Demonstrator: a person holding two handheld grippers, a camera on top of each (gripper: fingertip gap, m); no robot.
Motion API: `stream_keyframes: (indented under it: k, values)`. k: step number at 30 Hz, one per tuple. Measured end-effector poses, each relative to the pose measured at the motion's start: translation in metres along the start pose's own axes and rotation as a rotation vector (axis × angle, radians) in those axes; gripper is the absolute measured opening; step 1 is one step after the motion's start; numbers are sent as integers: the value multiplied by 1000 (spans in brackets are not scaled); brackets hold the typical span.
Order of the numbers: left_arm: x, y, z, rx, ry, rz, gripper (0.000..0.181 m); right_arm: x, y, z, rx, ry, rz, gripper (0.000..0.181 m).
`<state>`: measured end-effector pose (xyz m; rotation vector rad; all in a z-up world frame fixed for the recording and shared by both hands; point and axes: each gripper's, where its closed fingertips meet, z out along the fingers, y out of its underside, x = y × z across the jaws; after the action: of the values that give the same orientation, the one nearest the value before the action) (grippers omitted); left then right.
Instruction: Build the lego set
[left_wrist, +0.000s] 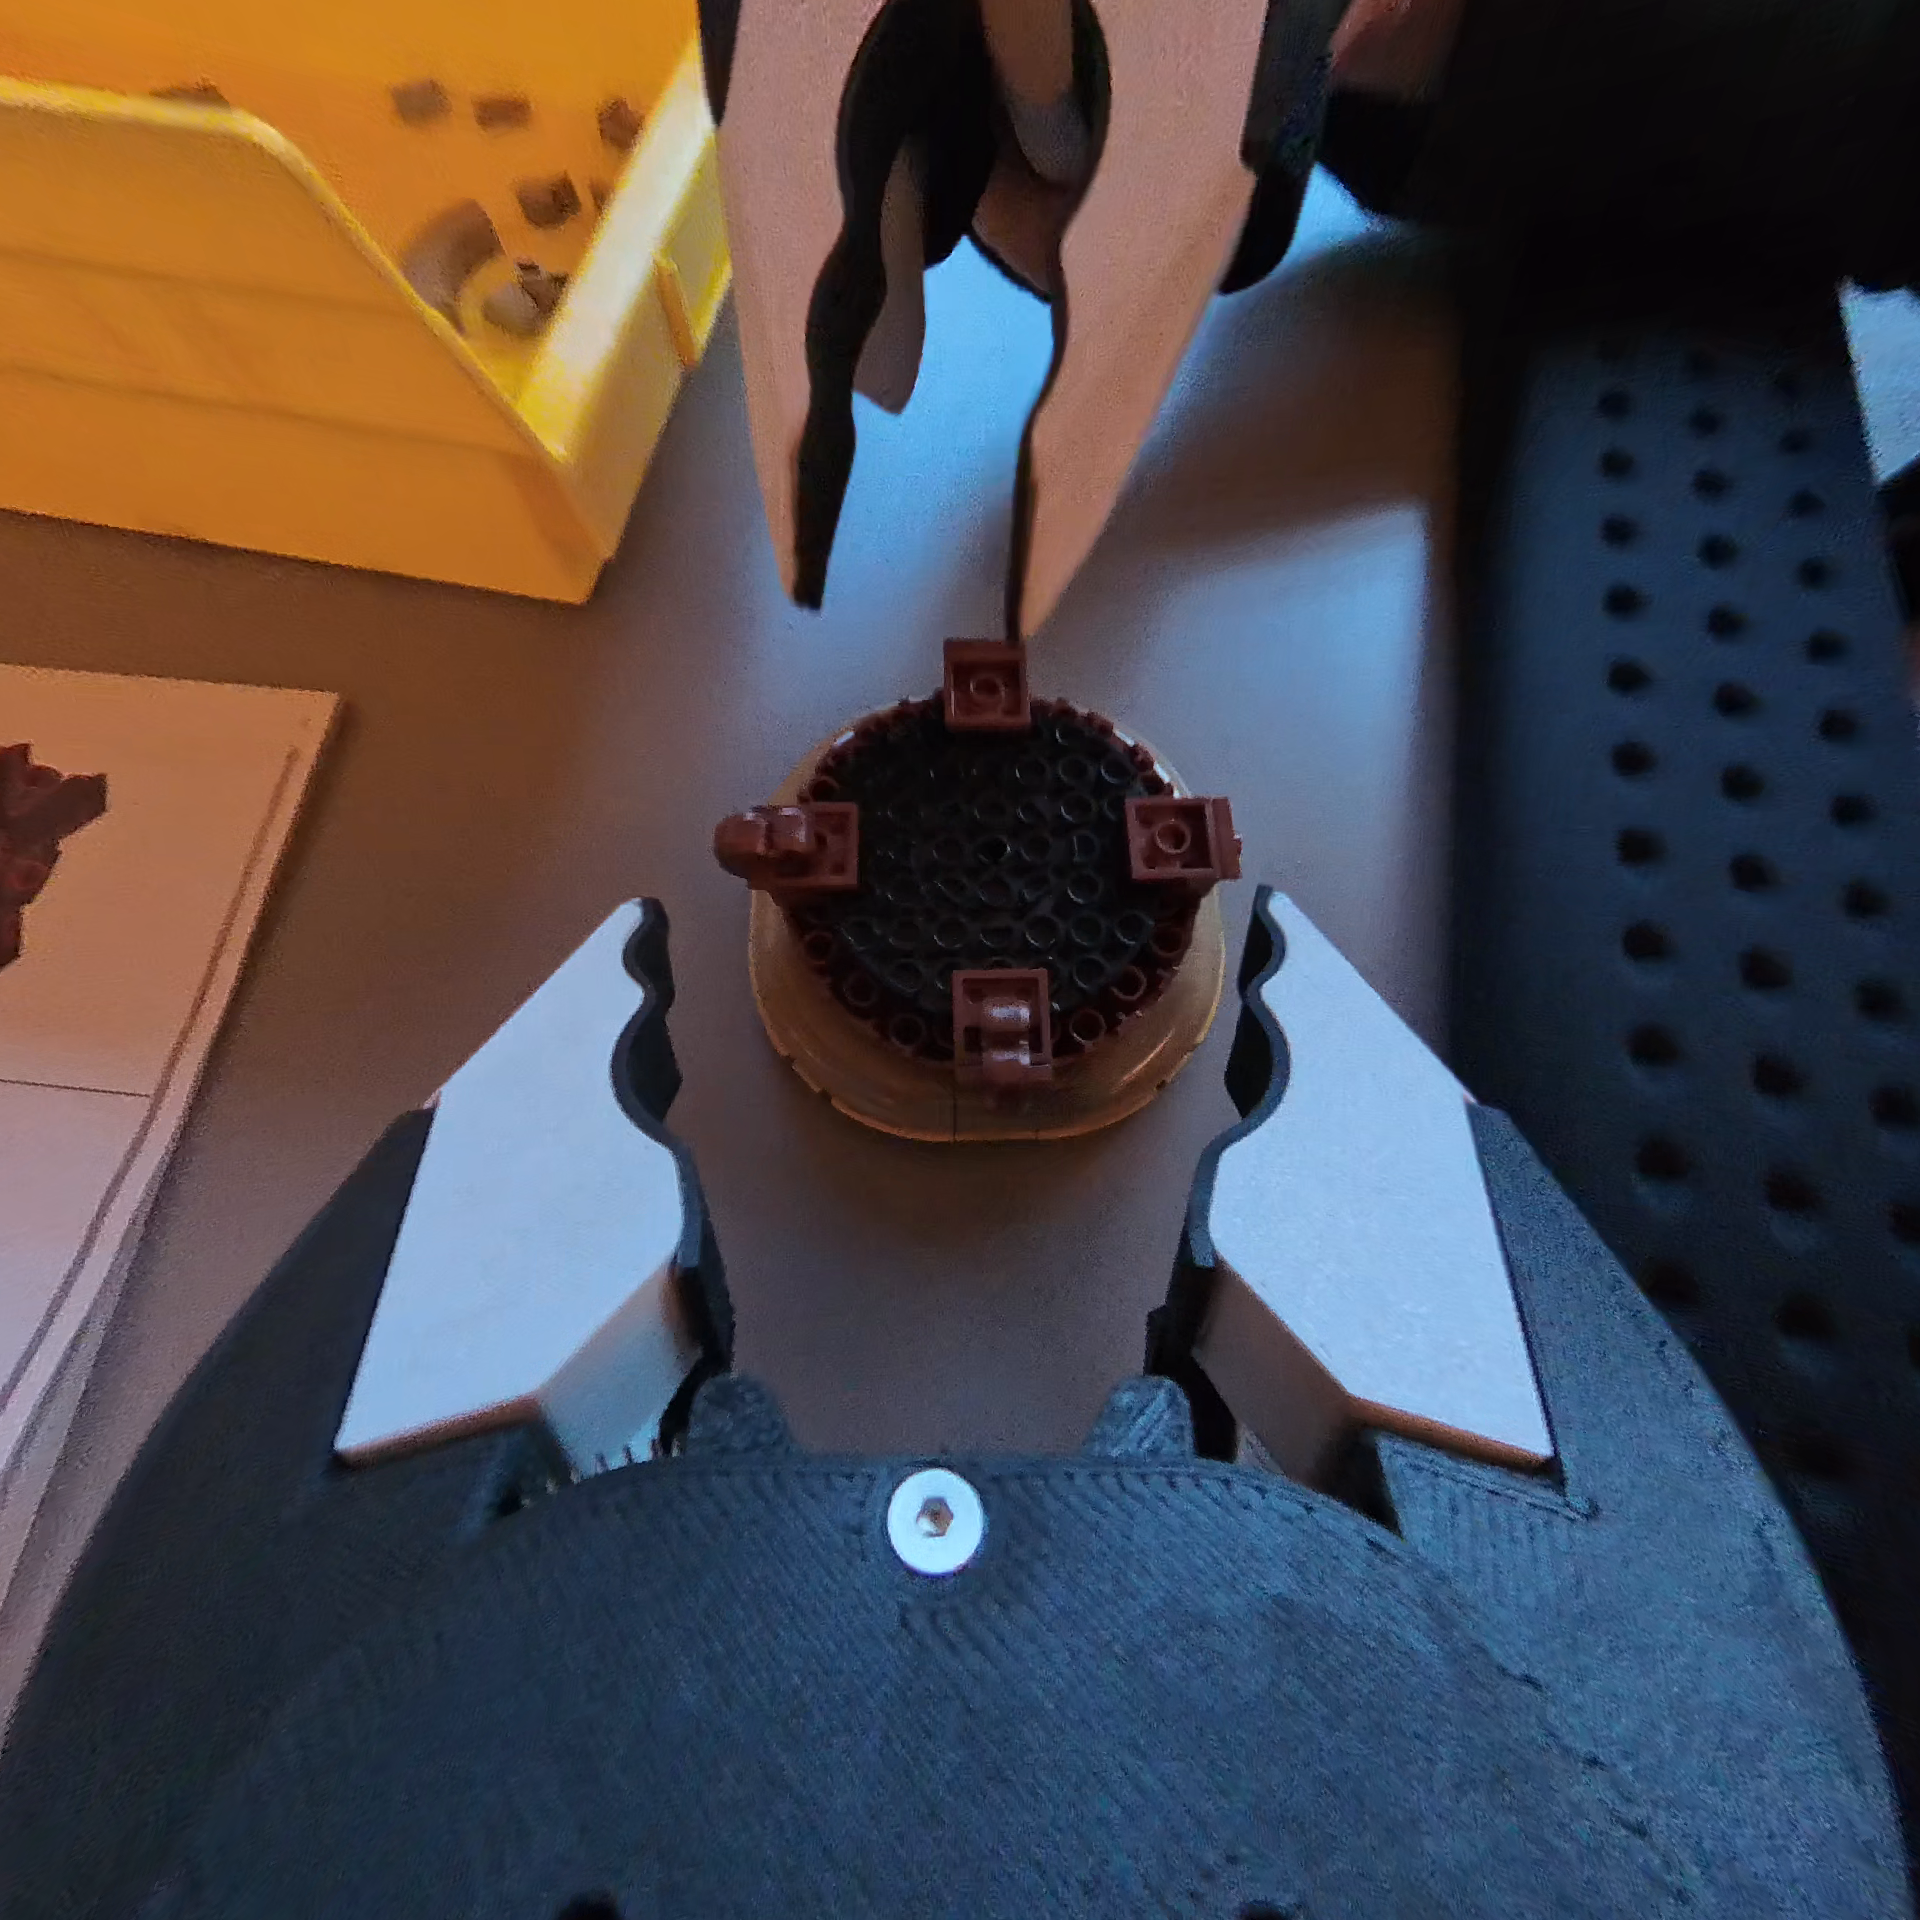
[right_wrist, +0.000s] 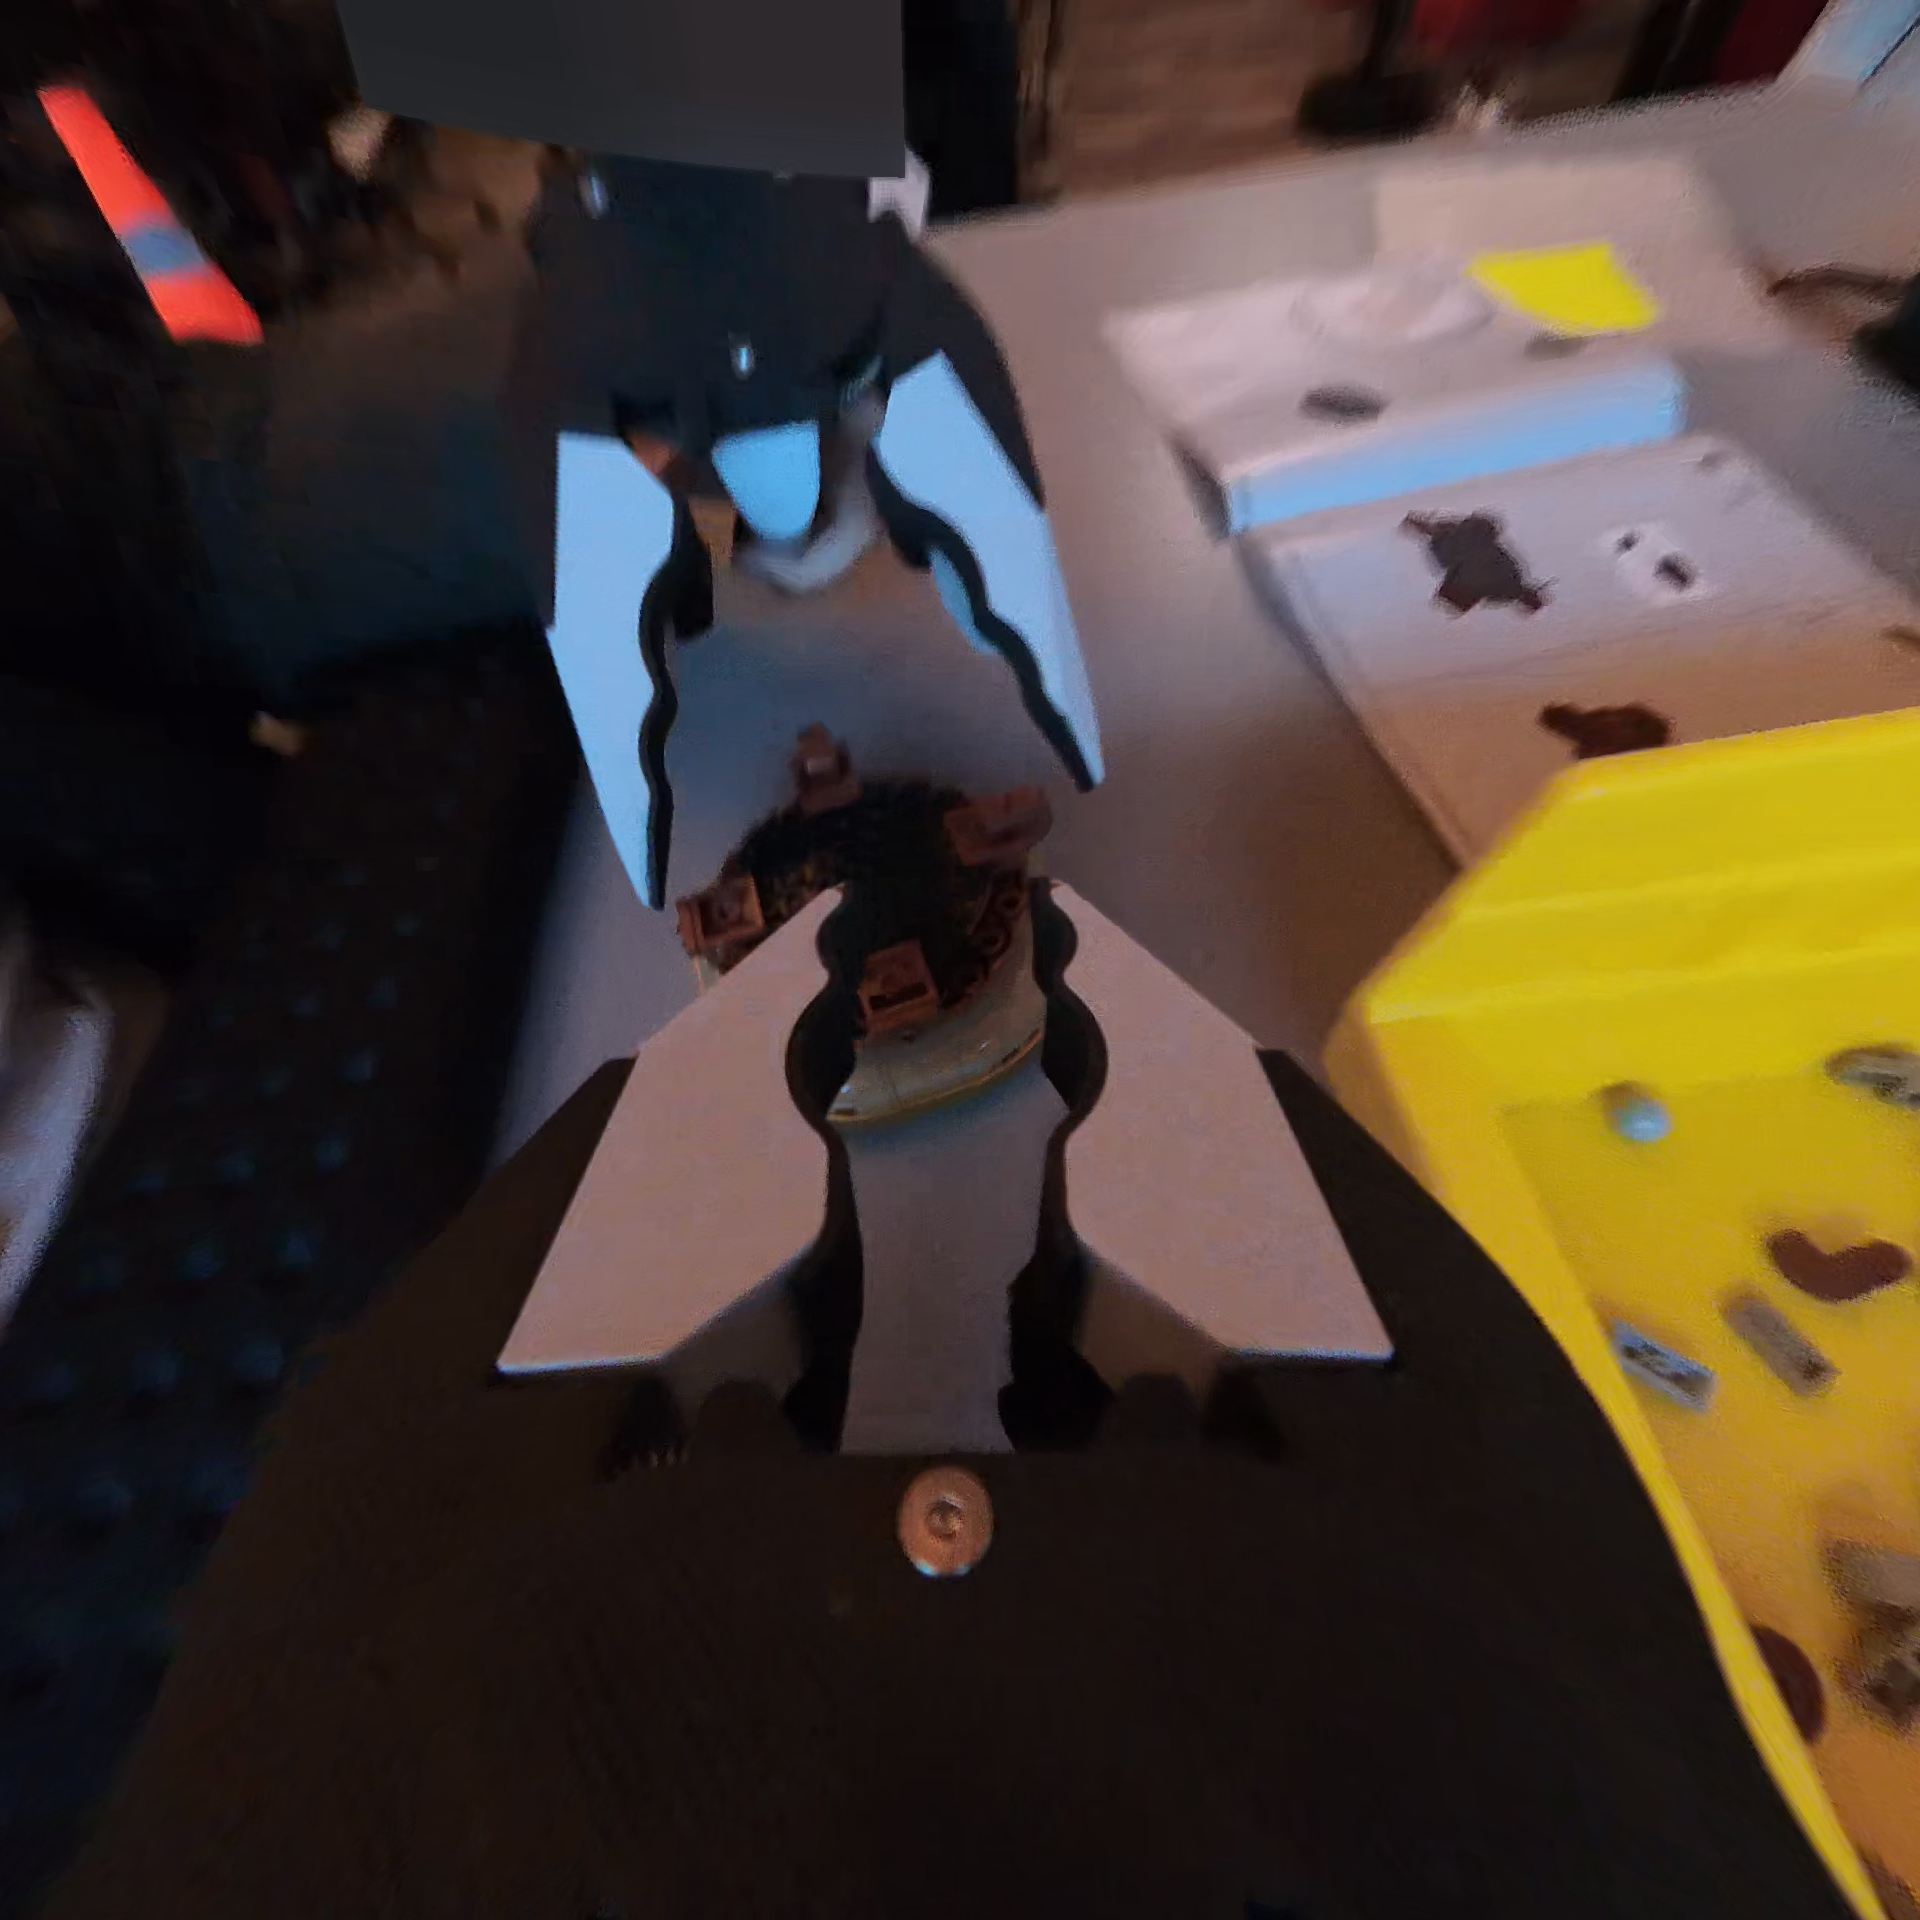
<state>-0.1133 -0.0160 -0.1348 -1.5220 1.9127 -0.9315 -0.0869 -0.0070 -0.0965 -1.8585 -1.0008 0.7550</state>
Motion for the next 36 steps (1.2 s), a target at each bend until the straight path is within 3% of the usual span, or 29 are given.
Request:
stream_keyframes:
  k: [4,10,13,16,20,22,26,28,34,36]
  values:
    - [-5,11,5,-43,-2,-7,104,-7,23,18,-110,-32,-7,29]
    - [-28,21,-8,-40,-51,-83,101,-13,31,5,-158,-87,85,24]
    - [-45,22,-19,-25,-140,-93,85,-33,32,-3,-176,-200,116,11]
    - [-46,9,-27,65,-148,-102,82,-52,18,-7,-117,-314,108,6]
    - [-24,-21,-23,197,-8,-145,93,-20,5,-17,-27,-124,-43,8]
    - [-16,-26,-14,184,2,-113,96,-4,8,-21,-18,-39,-103,21]
    - [-3,-36,11,148,-31,-24,100,2,25,-14,-83,-51,-116,21]
    - [0,-40,21,129,-70,27,100,3,30,-11,-104,-54,-111,11]
    - [1,-32,34,74,-162,217,91,-3,30,-11,-125,-92,-56,6]
    - [10,-31,34,83,-128,252,72,-5,31,-12,-130,-102,-62,6]
